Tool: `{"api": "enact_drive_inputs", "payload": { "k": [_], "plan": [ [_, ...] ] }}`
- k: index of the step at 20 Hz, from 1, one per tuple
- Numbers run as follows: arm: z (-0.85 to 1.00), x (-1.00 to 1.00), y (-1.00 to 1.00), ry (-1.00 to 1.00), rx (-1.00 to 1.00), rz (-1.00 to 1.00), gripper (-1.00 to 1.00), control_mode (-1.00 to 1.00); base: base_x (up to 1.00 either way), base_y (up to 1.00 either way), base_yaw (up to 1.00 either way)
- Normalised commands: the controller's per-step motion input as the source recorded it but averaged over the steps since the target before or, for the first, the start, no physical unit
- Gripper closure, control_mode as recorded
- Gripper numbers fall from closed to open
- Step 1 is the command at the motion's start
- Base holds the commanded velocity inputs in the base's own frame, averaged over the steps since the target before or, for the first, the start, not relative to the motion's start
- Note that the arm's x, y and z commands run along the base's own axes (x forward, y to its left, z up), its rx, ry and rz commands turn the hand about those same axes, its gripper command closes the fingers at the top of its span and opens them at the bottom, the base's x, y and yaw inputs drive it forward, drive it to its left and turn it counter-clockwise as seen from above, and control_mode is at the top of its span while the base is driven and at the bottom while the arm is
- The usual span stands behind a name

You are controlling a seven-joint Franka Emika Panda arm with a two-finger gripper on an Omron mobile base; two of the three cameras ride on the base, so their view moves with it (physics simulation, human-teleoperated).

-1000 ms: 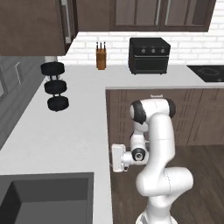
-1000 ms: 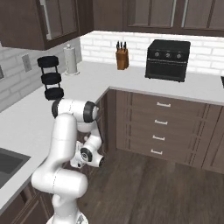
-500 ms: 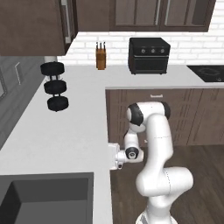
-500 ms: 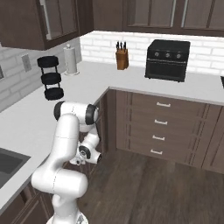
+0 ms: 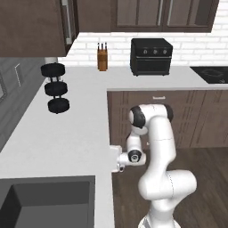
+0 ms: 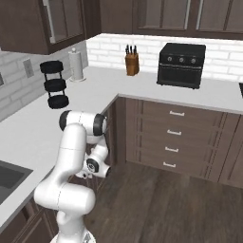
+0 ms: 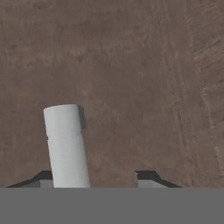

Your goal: Take a straw from the drawer in front and place it inside the glass cup on the dining counter.

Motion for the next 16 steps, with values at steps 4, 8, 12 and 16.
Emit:
{"api": "enact_drive_inputs", "payload": {
  "k": [4, 8, 12, 16],
  "plan": [
    [0.00, 0.00, -0.43, 0.00, 0.00, 0.00, 1.00, -1.00, 0.00, 0.00, 0.00],
    [0.00, -0.07, -0.79, 0.00, 0.02, 0.00, 1.00, -1.00, 0.00, 0.00, 0.00],
    [0.00, -0.16, -1.00, 0.00, 0.05, 0.00, 1.00, -1.00, 0.00, 0.00, 0.00],
    [0.00, -0.18, -1.00, 0.01, 0.09, 0.00, 1.00, -1.00, 0.00, 0.00, 0.00]
  ]
}}
